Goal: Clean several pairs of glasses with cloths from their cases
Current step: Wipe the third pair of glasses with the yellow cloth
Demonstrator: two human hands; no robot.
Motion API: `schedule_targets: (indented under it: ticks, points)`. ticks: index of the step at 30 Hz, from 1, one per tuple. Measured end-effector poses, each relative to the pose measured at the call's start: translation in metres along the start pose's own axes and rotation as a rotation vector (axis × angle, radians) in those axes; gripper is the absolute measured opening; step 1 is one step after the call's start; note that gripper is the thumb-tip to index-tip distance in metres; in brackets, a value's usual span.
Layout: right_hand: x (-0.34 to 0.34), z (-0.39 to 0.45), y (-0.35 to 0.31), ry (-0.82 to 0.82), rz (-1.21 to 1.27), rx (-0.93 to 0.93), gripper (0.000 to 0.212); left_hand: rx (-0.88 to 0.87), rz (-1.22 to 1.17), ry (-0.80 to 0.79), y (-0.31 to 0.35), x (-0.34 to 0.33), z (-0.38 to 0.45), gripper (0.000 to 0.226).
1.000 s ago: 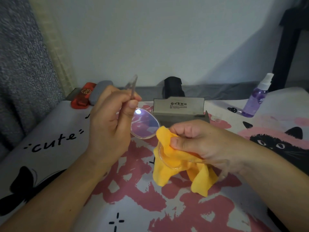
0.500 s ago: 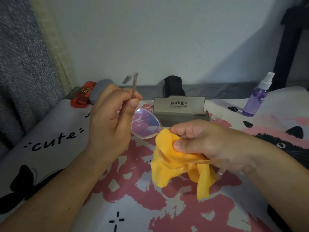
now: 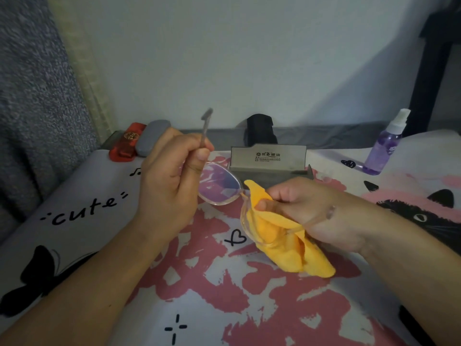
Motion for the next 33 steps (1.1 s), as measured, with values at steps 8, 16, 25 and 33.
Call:
schedule_targets:
  ticks: [8, 16, 25, 33]
  points:
    - [-0.014, -0.006, 0.006, -0.213, 0.064, -0.106, 0.018, -0.037, -0.028, -0.032, 0.006, -0.004, 0.000, 0.020]
    - [-0.018, -0.004, -0.001, -0.066, 0.025, -0.031, 0.014, -0.010, -0.083, -0.053, 0.003, -0.014, -0.004, 0.021]
    - [-0.012, -0.007, 0.005, -0.176, 0.175, -0.114, 0.031, -0.071, 0.076, -0.061, 0.007, -0.002, 0.002, 0.022]
    - [-0.017, -0.011, 0.002, -0.227, 0.213, -0.146, 0.030, -0.123, 0.125, -0.057, 0.011, 0.000, 0.004, 0.024]
Point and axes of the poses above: each hand's wrist, its own z-axis towards the middle knuckle, its own x-axis out of the back of the hand, y = z × x, the point moved 7 cm from there along z, towards the middle knuckle, and after that the axes turned 15 degrees about -x, right-handed, at the moved point
